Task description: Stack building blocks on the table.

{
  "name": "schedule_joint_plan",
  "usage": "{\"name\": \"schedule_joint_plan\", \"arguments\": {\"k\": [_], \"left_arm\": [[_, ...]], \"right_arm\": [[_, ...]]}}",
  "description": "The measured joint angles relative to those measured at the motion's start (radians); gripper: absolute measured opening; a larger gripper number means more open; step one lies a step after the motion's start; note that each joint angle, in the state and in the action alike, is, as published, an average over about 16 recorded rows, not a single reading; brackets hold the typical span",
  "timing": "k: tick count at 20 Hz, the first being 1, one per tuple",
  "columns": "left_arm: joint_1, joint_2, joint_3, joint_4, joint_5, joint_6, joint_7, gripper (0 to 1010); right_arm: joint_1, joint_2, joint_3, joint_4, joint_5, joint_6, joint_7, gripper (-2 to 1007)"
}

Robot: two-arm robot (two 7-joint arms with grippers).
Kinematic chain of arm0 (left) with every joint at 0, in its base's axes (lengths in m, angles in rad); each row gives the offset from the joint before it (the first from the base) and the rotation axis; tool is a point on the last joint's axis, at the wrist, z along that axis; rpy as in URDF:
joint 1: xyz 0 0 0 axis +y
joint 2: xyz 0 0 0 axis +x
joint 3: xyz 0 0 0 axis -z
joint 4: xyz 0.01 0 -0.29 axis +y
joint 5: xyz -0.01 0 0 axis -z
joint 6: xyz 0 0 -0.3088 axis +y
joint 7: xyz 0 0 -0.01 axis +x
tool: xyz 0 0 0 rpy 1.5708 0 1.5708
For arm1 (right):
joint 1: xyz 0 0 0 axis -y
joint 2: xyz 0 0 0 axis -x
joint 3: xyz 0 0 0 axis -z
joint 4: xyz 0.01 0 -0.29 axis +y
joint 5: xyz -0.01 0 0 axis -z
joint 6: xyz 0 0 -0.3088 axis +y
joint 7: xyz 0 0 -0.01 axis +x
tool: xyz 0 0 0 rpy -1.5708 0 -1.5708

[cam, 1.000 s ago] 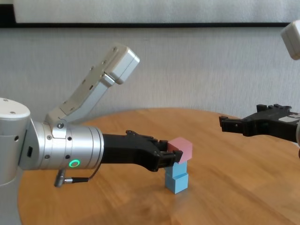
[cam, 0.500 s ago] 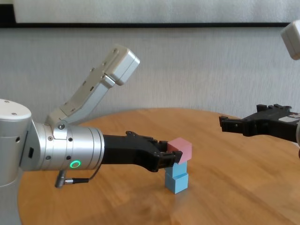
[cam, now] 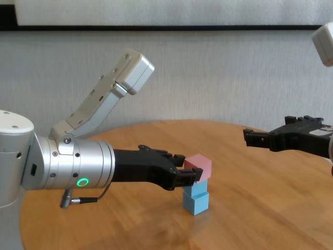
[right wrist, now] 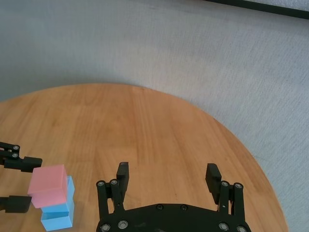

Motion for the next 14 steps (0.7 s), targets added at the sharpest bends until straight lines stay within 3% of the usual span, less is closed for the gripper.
{"name": "schedule_joint_plan", "arguments": {"k": [8,14], "left_arm": [[0.005,0.004,-0.014,-0.023,-0.001,-0.002,0.013,738],[0.014,0.013,-0.042,-0.064,-0.013,-0.007,0.032,896]], "right_arm": [[0.000,0.000,0.000,0.000,0.000,0.000,0.000,1005],[0.000,0.000,0.000,0.000,0.000,0.000,0.000,1005]]}}
